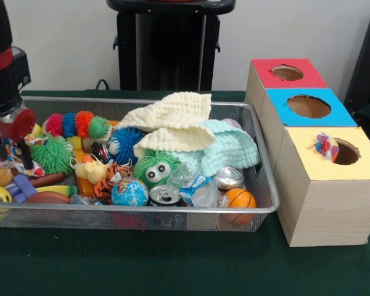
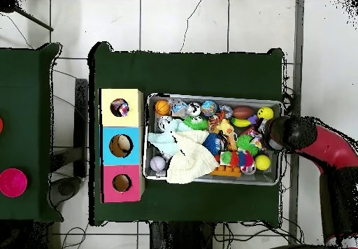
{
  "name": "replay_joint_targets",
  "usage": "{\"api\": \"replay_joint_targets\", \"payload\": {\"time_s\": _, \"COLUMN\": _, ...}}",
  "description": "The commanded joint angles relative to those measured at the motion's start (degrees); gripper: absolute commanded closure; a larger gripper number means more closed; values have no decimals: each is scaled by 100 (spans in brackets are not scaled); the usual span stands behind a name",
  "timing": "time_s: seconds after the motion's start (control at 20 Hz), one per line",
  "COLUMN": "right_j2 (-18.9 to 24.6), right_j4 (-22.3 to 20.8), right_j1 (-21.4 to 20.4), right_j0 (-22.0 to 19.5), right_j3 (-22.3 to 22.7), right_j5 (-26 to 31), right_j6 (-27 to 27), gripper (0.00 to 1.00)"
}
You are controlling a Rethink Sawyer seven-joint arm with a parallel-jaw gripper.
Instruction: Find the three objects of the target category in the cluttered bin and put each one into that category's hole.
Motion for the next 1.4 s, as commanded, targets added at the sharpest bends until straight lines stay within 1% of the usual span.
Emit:
{"api": "replay_joint_targets", "payload": {"time_s": 0.05, "right_j2": 302, "right_j4": -55, "right_j1": 50, "right_j0": 105, "right_j3": 570, "right_j5": 369, "right_j6": -407, "gripper": 0}}
{"api": "replay_joint_targets", "payload": {"time_s": 0.15, "right_j2": 292, "right_j4": -29, "right_j1": -67, "right_j0": 111, "right_j3": 708, "right_j5": 373, "right_j6": -372, "gripper": 0}}
{"api": "replay_joint_targets", "payload": {"time_s": 0.25, "right_j2": 302, "right_j4": -56, "right_j1": -49, "right_j0": 81, "right_j3": 724, "right_j5": 315, "right_j6": -413, "gripper": 0}}
{"api": "replay_joint_targets", "payload": {"time_s": 0.4, "right_j2": 359, "right_j4": -117, "right_j1": 240, "right_j0": -29, "right_j3": 493, "right_j5": 281, "right_j6": -595, "gripper": 0}}
{"api": "replay_joint_targets", "payload": {"time_s": 0.5, "right_j2": 382, "right_j4": -142, "right_j1": 344, "right_j0": -103, "right_j3": 400, "right_j5": 275, "right_j6": -693, "gripper": 0}}
{"api": "replay_joint_targets", "payload": {"time_s": 0.65, "right_j2": 438, "right_j4": -161, "right_j1": 443, "right_j0": -226, "right_j3": 263, "right_j5": 359, "right_j6": -902, "gripper": 0}}
{"api": "replay_joint_targets", "payload": {"time_s": 0.8, "right_j2": 484, "right_j4": -132, "right_j1": 424, "right_j0": -326, "right_j3": 115, "right_j5": 628, "right_j6": -1074, "gripper": 0}}
{"api": "replay_joint_targets", "payload": {"time_s": 0.95, "right_j2": 492, "right_j4": -168, "right_j1": 448, "right_j0": -349, "right_j3": -15, "right_j5": 718, "right_j6": -1102, "gripper": 0}}
{"api": "replay_joint_targets", "payload": {"time_s": 1.05, "right_j2": 515, "right_j4": -156, "right_j1": 470, "right_j0": -367, "right_j3": -23, "right_j5": 674, "right_j6": -1035, "gripper": 0}}
{"api": "replay_joint_targets", "payload": {"time_s": 1.2, "right_j2": 514, "right_j4": -165, "right_j1": 369, "right_j0": -382, "right_j3": 62, "right_j5": 586, "right_j6": -909, "gripper": 0}}
{"api": "replay_joint_targets", "payload": {"time_s": 1.4, "right_j2": 567, "right_j4": -110, "right_j1": 251, "right_j0": -554, "right_j3": 175, "right_j5": 532, "right_j6": -885, "gripper": 0}}
